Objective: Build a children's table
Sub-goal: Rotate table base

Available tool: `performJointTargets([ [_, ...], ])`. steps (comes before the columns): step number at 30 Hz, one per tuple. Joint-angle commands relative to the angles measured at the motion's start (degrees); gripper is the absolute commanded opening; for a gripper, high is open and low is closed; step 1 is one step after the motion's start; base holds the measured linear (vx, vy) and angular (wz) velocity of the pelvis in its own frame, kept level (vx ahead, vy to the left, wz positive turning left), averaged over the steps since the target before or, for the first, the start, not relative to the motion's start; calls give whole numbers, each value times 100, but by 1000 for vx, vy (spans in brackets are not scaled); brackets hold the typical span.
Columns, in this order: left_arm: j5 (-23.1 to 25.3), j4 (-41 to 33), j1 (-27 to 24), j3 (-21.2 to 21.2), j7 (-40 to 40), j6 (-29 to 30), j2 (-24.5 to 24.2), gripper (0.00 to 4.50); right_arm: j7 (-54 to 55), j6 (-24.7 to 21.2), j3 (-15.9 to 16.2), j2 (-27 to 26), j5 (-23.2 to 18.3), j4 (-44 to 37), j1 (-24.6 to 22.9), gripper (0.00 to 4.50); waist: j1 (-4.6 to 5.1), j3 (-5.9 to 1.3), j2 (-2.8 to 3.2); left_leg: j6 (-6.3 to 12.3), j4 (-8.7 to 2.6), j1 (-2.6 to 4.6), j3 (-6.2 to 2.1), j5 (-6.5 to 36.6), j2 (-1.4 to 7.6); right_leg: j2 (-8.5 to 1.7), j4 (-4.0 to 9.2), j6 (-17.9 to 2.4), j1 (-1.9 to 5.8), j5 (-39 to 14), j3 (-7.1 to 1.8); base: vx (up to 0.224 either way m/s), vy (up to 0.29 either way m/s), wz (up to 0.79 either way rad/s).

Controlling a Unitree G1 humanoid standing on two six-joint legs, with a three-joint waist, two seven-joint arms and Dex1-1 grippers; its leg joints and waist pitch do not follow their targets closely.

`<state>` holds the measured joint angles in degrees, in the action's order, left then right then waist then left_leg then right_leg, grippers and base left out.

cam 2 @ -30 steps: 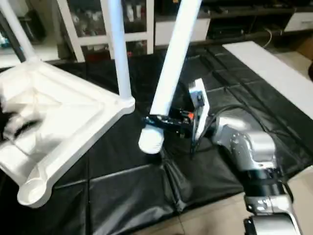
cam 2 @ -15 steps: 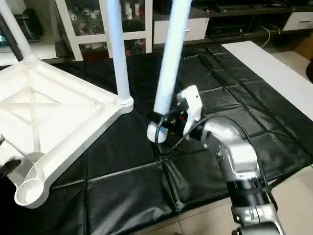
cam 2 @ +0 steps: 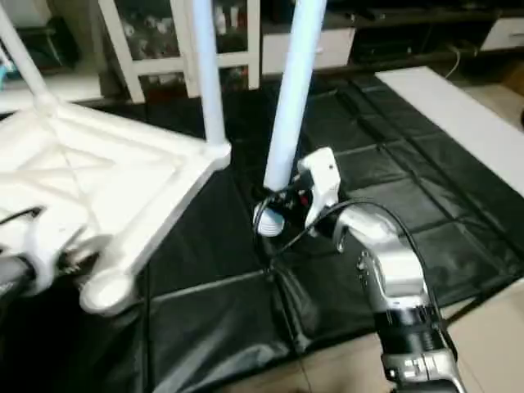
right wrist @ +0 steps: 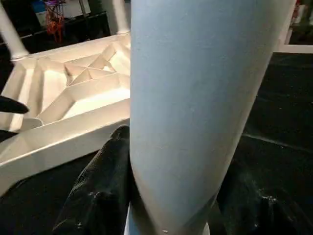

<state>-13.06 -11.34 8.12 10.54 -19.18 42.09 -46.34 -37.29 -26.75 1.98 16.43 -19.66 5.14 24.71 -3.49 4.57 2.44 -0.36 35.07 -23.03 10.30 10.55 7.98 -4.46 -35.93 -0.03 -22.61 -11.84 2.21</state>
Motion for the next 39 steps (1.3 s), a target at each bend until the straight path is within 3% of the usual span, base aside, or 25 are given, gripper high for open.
performJointTargets([
  [1,157,92,189,519,-293,-217,232,334,67,87,-142,30,-5,-152,31,187,30,-354,75,-534,-582,226,-253,2046,447,-379,444,-979,95,-1128,-263,0,0,0],
  [3,234,118,347,730,-384,-367,428,334,85,93,-156,43,-8,-141,35,187,14,-362,79,-502,-558,269,-222,1968,448,-376,457,-1028,68,-1020,-271,0,0,0],
  [4,295,138,543,992,-459,-493,733,334,107,107,-163,61,5,-124,33,187,11,-373,84,-484,-551,246,-221,1848,449,-380,437,-1077,97,-879,-271,0,0,0],
  [6,263,129,628,1094,-483,-533,934,334,124,112,-176,61,7,-111,38,187,-5,-390,84,-449,-534,249,-210,1660,453,-383,415,-1147,114,-629,-262,0,0,0],
  [7,275,155,769,1267,-506,-687,1262,334,161,137,-204,56,10,-85,55,187,3,-397,78,-395,-536,205,-219,1512,453,-390,396,-1192,160,-459,-255,0,0,0],
  [8,275,155,769,1267,-506,-687,1262,334,161,137,-204,56,10,-85,55,187,4,-403,73,-375,-534,199,-212,1446,457,-391,395,-1206,173,-384,-252,0,0,0],
  [10,325,342,1002,1488,-414,-1076,1952,334,235,159,-269,30,2,-66,112,187,-3,-418,72,-293,-499,201,-197,1223,455,-390,386,-1296,190,-86,-243,0,0,0],
  [11,325,342,1002,1488,-414,-1076,1952,334,235,159,-269,30,2,-66,112,187,-3,-418,72,-293,-499,201,-197,1223,455,-390,386,-1296,190,-86,-243,0,0,0],
  [12,408,502,1098,1520,-245,-1265,2227,334,249,151,-284,21,-1,-89,117,187,-2,-414,46,-179,-502,177,-198,1182,463,-408,400,-1328,222,-76,-246,0,0,0],
  [14,523,708,1207,1483,-56,-1465,2477,334,262,160,-295,14,5,-94,119,187,7,-427,72,-140,-493,165,-209,1182,468,-421,397,-1335,252,-126,-241,0,0,0],
  [16,719,826,1296,1455,97,-1621,2588,334,265,173,-303,27,8,-119,95,187,29,-421,54,-96,-490,159,-210,1226,465,-415,421,-1326,258,-202,-238,0,0,0],
  [18,759,821,1313,1407,10,-1683,2484,334,240,164,-322,58,-21,-190,57,187,66,-420,38,-30,-487,147,-219,1218,461,-424,436,-1301,276,-339,-233,0,0,0],
  [19,754,801,1299,1334,-138,-1753,2360,334,198,158,-336,106,-48,-246,24,187,72,-435,89,-16,-479,153,-227,1190,458,-424,422,-1306,277,-387,-226,0,0,0],
  [21,721,750,1274,1291,-341,-1877,2230,334,131,148,-332,168,-66,-300,-10,187,93,-440,73,19,-475,160,-219,1142,460,-402,426,-1308,270,-360,-220,0,0,0],
  [23,425,578,1170,1149,-863,-2013,2063,334,-3,108,-338,287,-117,-409,-87,187,92,-453,115,40,-462,175,-211,1042,463,-392,405,-1372,260,-227,-213,0,0,0],
  [24,290,510,1124,1100,-1073,-2053,2017,360,-41,95,-348,323,-137,-444,-116,187,87,-454,105,61,-460,172,-212,990,463,-401,396,-1420,265,-135,-209,0,0,0],
  [26,-143,264,917,1114,-1729,-2179,1937,367,-46,99,-413,396,-138,-466,-188,187,92,-458,133,73,-471,185,-208,981,476,-382,374,-1474,245,-44,-199,0,0,0],
  [28,-238,204,856,1177,-1923,-2208,1905,384,-59,97,-429,429,-139,-485,-227,187,85,-454,138,35,-484,198,-197,1071,486,-382,381,-1500,243,-79,-202,0,0,0],
  [30,-129,253,810,1522,-2311,-2389,1726,400,-116,55,-450,516,-153,-580,-343,187,61,-446,144,16,-487,209,-183,1242,469,-378,401,-1465,232,-243,-212,0,0,0],
  [34,202,678,901,1685,-2498,-2612,1699,413,-252,-12,-405,665,-197,-748,-476,187,59,-430,192,-97,-505,215,-193,1510,469,-398,439,-1323,241,-681,-231,0,0,0],
  [36,405,996,1005,1627,-2409,-2691,1772,413,-266,-31,-390,691,-200,-828,-523,187,80,-430,170,-102,-503,208,-192,1540,461,-401,466,-1266,243,-858,-241,0,0,0],
  [37,466,1105,1043,1599,-2369,-2700,1800,413,-267,-33,-383,697,-199,-850,-536,187,74,-434,245,-129,-493,224,-196,1552,457,-406,463,-1224,227,-950,-244,0,0,0],
  [38,617,1308,1128,1590,-2232,-2754,1825,413,-260,-37,-374,694,-199,-879,-558,187,90,-429,259,-145,-501,227,-197,1598,458,-396,479,-1204,217,-996,-240,0,0,0],
  [39,715,1470,1195,1587,-2139,-2809,1833,395,-255,-40,-367,691,-198,-903,-579,187,107,-435,221,-164,-502,221,-207,1654,457,-394,482,-1180,231,-1029,-237,0,0,0],
])
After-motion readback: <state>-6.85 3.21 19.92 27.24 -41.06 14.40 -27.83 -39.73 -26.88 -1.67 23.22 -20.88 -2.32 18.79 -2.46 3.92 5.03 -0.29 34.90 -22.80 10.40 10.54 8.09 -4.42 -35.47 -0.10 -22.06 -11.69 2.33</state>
